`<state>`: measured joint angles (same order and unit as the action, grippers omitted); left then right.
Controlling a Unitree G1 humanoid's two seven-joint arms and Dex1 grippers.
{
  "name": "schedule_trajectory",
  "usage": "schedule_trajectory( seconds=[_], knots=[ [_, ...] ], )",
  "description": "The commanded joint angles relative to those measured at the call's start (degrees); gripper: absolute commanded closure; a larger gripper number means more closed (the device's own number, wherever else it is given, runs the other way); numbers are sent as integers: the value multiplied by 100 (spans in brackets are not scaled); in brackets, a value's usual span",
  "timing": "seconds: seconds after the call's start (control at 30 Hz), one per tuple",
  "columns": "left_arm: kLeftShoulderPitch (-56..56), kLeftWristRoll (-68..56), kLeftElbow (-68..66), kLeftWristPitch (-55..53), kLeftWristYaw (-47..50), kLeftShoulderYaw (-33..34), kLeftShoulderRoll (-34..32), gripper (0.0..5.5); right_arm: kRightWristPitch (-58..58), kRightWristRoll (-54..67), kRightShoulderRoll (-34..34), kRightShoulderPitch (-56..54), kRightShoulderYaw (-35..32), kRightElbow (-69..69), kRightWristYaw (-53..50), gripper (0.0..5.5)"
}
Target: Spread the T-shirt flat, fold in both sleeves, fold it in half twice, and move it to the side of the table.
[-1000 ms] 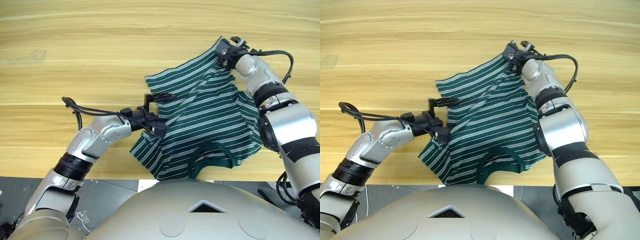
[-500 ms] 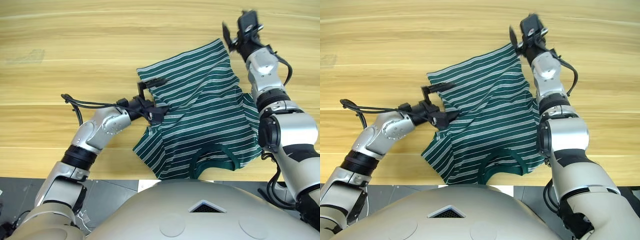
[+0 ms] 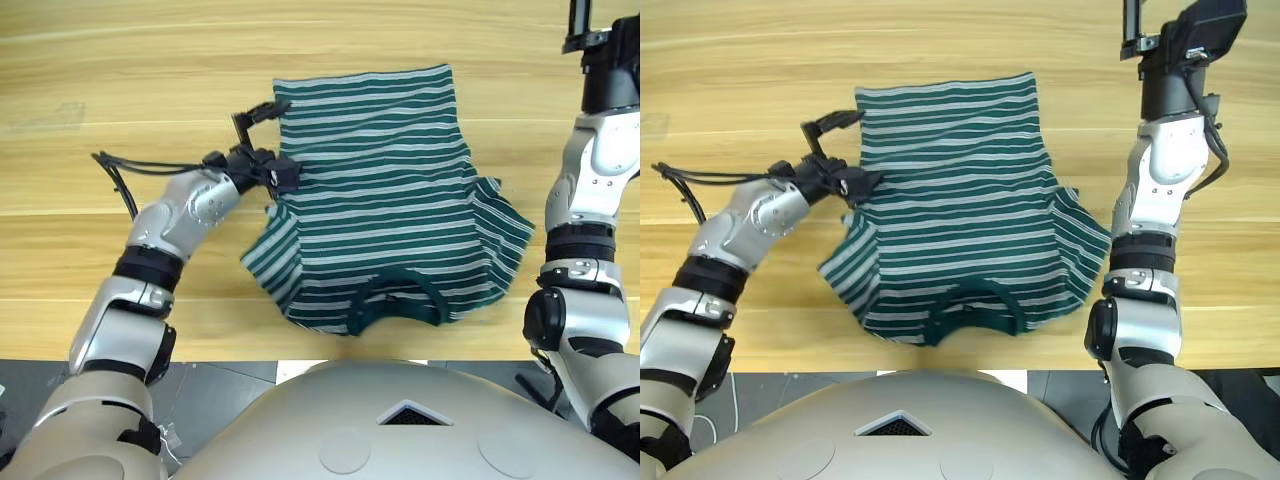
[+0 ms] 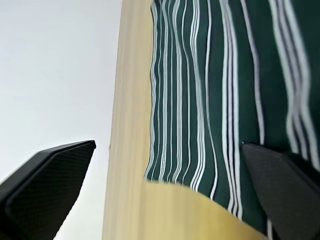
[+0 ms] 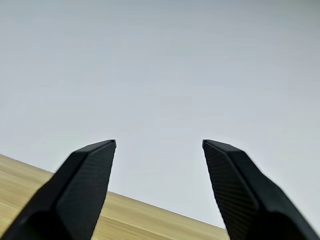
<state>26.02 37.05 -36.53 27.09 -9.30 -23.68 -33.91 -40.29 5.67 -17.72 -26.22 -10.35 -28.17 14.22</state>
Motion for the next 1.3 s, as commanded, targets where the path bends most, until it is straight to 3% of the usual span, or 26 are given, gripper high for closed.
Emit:
schedule_trajectory(
  seconds=[0.03, 0.2, 0.37, 0.53, 0.7, 0.9, 1.0, 1.13, 1.3],
  knots=[
    [781, 259, -1141, -54, 145, -191, 204, 10, 281, 154, 178, 201, 29, 606, -113, 228],
    [1413, 277, -2153, 103, 269, -403, 679, 10, 460, 168, 329, 395, 113, 975, -125, 228],
    [1287, 281, -2305, 393, 401, -561, 751, 10, 541, 123, 416, 545, 185, 946, -104, 228],
    [802, -612, -660, 739, -307, 59, 72, 10, 607, 144, 494, 664, 229, 989, -103, 228],
    [-64, -1250, 1922, -1, -679, 1337, -867, 10, 610, 172, 586, 799, 228, 1009, -117, 228],
    [-1601, -923, 3664, -1079, -346, 1956, -739, 10, 631, 153, 797, 1030, 304, 1191, -178, 228],
    [-2820, -2486, 4994, -1961, -789, 2331, -106, 10, 836, 327, 830, 1129, 300, 1426, -117, 228],
    [-4269, -5472, 6566, -3291, -1076, 3164, 630, 10, 1230, 663, 683, 1167, 149, 1929, -80, 228],
    [-6181, -8509, 7101, -4414, -332, 3665, 1680, 10, 1530, 799, 541, 1331, -75, 2488, -179, 228]
  ],
)
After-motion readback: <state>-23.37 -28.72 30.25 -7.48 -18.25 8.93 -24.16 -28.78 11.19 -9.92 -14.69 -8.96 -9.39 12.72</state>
